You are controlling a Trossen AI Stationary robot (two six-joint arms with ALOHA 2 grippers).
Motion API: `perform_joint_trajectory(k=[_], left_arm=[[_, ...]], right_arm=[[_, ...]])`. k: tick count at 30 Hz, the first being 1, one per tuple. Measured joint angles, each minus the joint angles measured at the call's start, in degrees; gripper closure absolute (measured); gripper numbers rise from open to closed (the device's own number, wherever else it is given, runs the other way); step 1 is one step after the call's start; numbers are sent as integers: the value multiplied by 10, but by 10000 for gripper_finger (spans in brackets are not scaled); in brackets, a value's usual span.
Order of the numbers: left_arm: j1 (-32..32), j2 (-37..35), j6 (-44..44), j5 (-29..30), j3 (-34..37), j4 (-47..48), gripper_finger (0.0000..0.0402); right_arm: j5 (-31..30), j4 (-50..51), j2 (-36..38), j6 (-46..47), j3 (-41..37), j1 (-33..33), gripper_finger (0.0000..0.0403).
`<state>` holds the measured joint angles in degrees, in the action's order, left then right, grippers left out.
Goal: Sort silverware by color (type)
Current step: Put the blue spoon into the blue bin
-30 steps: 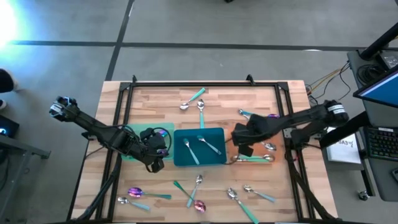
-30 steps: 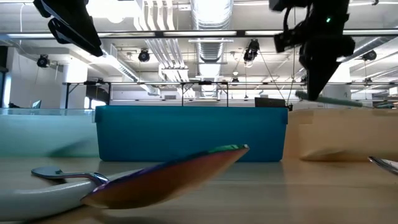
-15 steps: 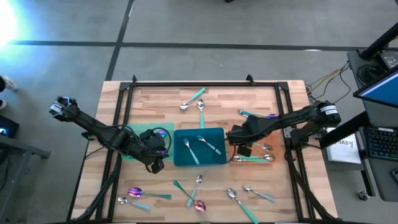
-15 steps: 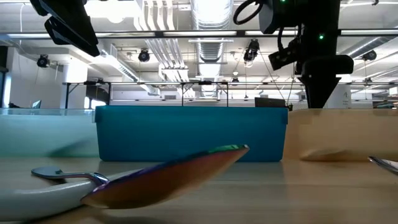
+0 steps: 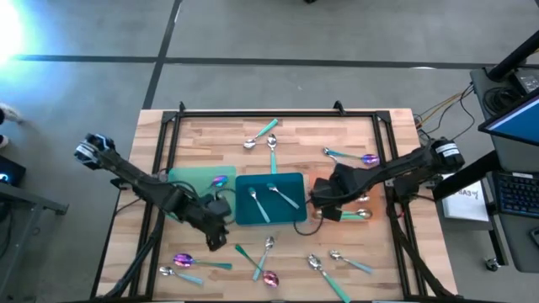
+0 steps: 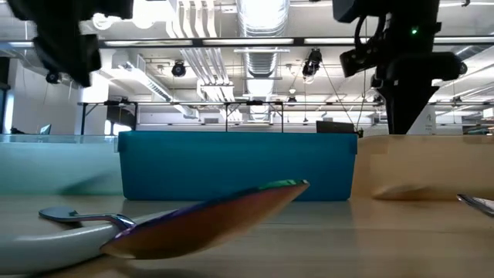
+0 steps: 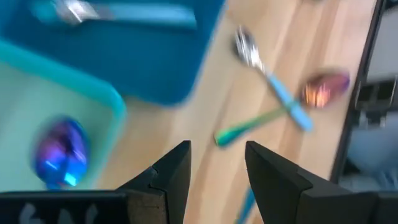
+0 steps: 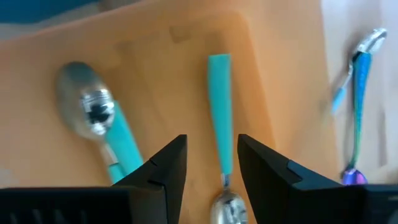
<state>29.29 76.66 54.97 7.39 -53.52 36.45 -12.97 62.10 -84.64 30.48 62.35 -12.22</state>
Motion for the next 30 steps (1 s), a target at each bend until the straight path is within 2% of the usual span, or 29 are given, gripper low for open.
perform_joint_trajectory(k=[6,9,14,18,23,26,30], left_arm=[[44,48,12,-105,-2,0,265],[71,68,27,-127,-2,0,265],[121,87,83,-130,-3,-5,265],[178,87,161,-145,-3,-10,265],[245,90,245,-137,-4,-15,265],[271,100,253,-126,-4,-29,265],[291,127,217,-126,-4,-48,265]], right_arm=[[0,-3,0,45,0,-41,269],[0,-12,0,61,0,-59,272],[0,-15,0,86,0,-81,275],[0,-16,0,100,0,-92,273],[-1,-29,0,102,0,-97,277],[-1,-43,0,102,0,-97,277],[-1,-59,0,125,0,-98,275]])
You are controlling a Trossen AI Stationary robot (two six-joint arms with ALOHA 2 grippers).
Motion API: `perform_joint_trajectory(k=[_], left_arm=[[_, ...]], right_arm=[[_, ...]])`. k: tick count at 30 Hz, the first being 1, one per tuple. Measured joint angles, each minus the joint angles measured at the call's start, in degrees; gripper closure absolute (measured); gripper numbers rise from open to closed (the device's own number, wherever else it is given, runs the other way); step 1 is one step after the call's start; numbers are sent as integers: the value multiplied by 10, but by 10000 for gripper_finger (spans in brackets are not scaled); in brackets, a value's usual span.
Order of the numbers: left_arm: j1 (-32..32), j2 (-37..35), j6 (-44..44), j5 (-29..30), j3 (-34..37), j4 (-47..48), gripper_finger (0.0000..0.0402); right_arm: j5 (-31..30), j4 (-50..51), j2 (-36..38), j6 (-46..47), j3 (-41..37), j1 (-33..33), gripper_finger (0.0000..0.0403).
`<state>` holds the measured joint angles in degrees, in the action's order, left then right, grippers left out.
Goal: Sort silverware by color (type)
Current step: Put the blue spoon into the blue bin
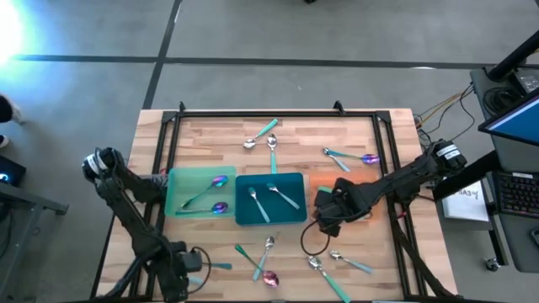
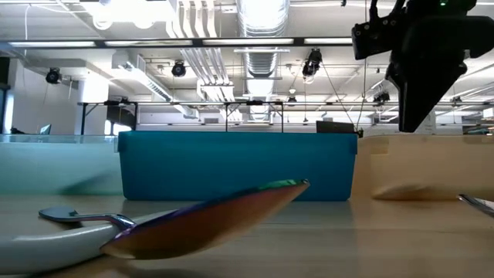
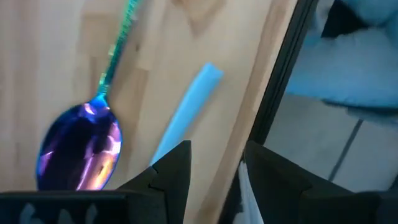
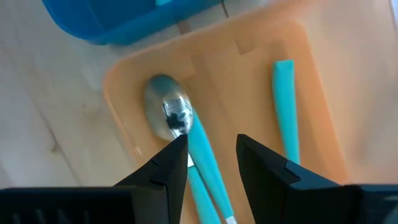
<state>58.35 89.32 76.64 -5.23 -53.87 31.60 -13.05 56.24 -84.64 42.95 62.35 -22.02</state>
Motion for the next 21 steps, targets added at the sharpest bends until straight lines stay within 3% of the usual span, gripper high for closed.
perform_joint_trajectory(k=[11,21], left_arm=[[2,89,-80,-2,-11,-2,265],[1,149,-59,-5,-35,33,275]], right_arm=[[28,-2,0,86,0,-50,278],[30,-15,0,151,0,-104,280]])
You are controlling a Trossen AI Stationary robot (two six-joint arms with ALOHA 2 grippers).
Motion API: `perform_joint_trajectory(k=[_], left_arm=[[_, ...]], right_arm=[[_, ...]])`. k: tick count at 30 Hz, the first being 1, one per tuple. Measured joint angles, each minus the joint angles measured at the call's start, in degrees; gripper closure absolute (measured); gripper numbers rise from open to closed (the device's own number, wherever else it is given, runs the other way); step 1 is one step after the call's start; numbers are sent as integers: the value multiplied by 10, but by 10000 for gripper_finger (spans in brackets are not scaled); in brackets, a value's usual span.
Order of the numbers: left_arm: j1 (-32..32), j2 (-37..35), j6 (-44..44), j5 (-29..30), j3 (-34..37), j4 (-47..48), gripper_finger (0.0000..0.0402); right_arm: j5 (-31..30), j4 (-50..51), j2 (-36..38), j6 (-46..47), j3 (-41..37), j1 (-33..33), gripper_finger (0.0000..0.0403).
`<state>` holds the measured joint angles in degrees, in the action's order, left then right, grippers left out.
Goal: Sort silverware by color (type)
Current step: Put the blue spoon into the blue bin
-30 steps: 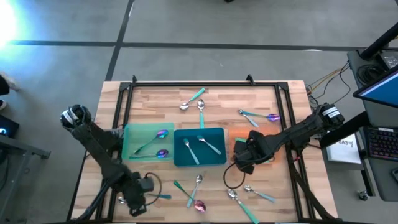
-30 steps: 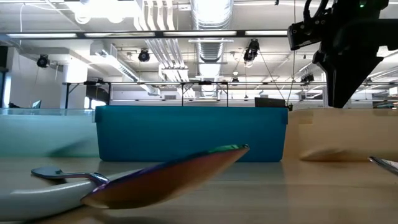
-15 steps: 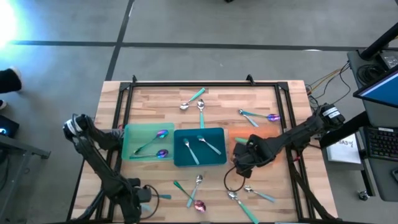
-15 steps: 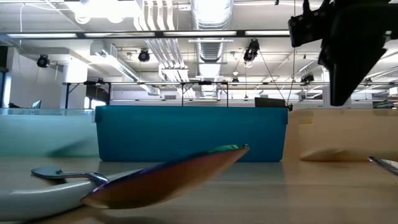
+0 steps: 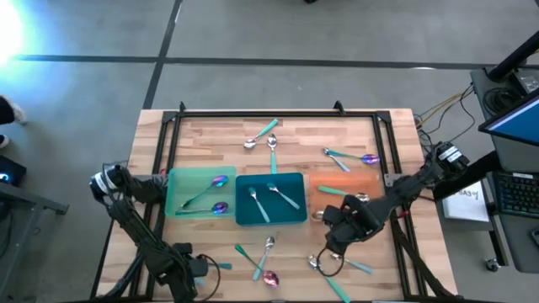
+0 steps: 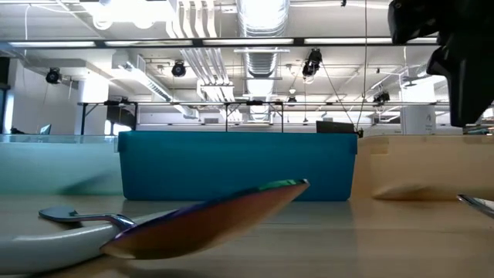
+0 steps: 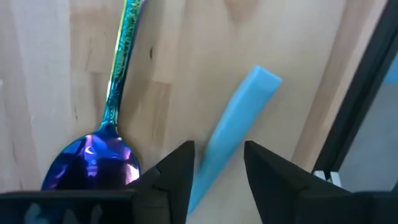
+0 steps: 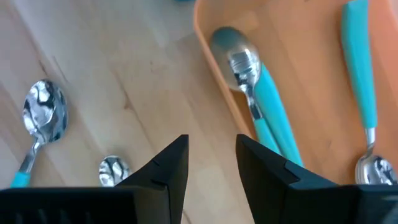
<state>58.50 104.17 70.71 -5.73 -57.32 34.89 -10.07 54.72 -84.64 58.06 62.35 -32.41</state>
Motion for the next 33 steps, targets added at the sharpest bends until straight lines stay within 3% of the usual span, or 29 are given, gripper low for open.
perform_joint_trajectory(k=[7,12,16,23,29,33], left_arm=[[0,5,56,5,-6,18,375],[0,1,73,12,-27,31,378],[-2,-4,47,58,-73,53,378],[-16,-25,8,246,-160,138,378],[-32,-37,-45,508,-222,162,378],[-46,-40,-103,628,-261,162,378]], right_arm=[[0,-2,0,5,0,-8,284],[-3,-3,0,-6,0,-7,289],[-9,-16,0,-18,0,-6,289],[-85,-137,0,-89,1,-6,294],[-137,-372,0,-247,1,-6,291],[-140,-532,0,-376,1,-6,284]])
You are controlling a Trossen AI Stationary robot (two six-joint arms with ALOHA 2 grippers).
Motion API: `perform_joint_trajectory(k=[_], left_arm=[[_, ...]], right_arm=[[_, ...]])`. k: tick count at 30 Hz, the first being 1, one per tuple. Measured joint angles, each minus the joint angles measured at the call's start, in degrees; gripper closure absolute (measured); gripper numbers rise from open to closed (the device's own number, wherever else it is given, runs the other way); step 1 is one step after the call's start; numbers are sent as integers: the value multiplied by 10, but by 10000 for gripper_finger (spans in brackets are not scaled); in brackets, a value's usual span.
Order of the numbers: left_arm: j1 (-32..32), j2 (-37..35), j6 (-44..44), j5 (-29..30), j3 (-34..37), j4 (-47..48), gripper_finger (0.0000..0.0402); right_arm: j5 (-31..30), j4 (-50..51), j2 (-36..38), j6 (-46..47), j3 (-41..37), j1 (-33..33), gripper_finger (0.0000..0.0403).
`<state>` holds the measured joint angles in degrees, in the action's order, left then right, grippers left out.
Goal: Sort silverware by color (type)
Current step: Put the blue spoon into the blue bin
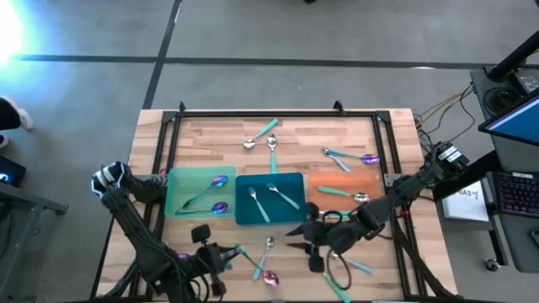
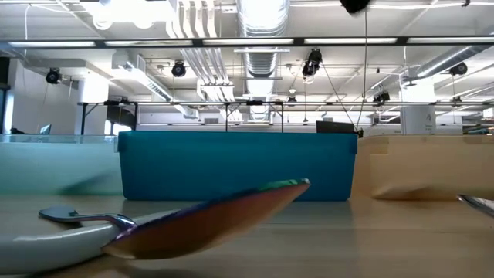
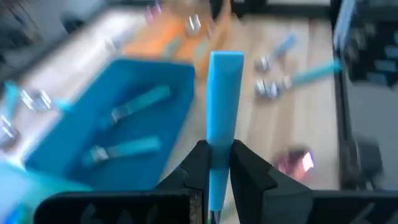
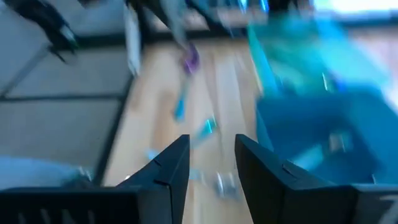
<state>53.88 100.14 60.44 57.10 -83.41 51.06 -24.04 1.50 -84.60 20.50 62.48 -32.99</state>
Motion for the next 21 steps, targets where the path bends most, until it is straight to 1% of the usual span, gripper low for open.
perform_joint_trajectory(k=[3,6,9,12,17,21], left_arm=[[-11,0,-26,75,-26,-1,378],[-20,0,-40,155,-55,-5,378],[-33,0,-45,200,-73,-16,378],[-51,0,-46,219,-80,-43,378],[-80,3,-46,219,-80,-96,378],[-94,18,-45,213,-79,-120,378]], right_arm=[[0,-82,0,-70,0,0,273],[0,-139,0,-126,0,0,257],[0,-172,-3,-157,0,2,240],[1,-192,-10,-170,0,6,227],[0,-219,-20,-171,0,26,218],[0,-247,-21,-171,0,47,218]])
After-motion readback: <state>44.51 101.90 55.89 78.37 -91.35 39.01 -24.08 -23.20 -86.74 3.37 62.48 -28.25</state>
